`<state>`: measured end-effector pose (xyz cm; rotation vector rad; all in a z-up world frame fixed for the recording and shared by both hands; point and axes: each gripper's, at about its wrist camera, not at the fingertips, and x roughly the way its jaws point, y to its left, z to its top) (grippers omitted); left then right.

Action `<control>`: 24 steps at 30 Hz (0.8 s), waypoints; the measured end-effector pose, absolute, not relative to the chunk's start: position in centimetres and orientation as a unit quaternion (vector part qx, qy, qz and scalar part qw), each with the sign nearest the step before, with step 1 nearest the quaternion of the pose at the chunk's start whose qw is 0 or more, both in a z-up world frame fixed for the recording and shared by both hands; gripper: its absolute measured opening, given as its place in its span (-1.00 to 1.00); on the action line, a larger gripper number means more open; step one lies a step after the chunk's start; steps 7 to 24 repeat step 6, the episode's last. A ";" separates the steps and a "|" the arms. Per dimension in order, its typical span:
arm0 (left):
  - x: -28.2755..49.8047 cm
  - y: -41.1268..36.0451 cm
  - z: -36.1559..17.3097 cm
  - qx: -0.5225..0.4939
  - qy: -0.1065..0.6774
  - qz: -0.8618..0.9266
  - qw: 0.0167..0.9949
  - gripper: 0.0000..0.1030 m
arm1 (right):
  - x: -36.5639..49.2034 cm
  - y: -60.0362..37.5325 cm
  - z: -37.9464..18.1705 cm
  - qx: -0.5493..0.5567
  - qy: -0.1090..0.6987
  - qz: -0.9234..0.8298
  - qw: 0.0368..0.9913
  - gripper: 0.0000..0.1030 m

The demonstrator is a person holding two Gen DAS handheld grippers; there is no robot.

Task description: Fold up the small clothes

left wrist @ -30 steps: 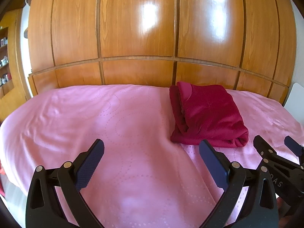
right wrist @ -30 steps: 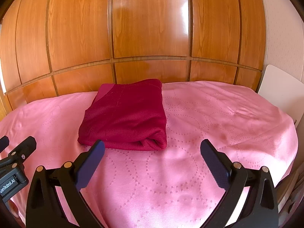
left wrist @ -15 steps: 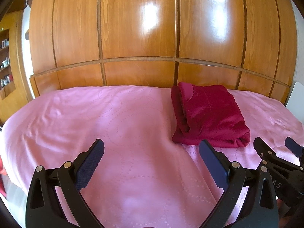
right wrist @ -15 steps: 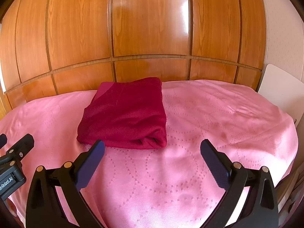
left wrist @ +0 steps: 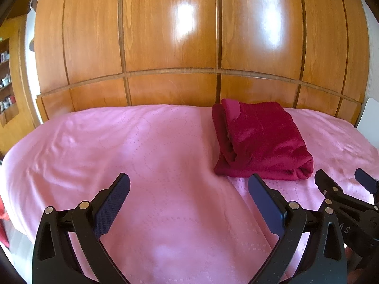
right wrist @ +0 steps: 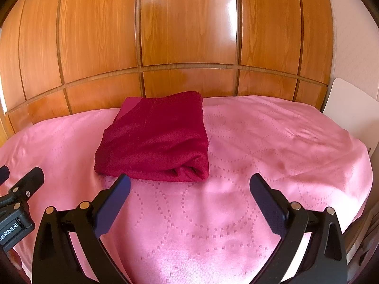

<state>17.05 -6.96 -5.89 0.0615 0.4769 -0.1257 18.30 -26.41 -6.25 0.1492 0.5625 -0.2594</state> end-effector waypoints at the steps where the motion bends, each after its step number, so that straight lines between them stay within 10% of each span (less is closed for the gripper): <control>1: 17.1 -7.0 -5.9 0.031 0.238 -0.061 0.969 0.92 | 18.3 -26.5 -6.3 0.074 0.277 -0.128 0.949 0.95; 24: 17.4 -7.0 -6.2 0.029 0.246 -0.061 0.967 0.92 | 18.5 -26.6 -6.4 0.077 0.279 -0.127 0.949 0.95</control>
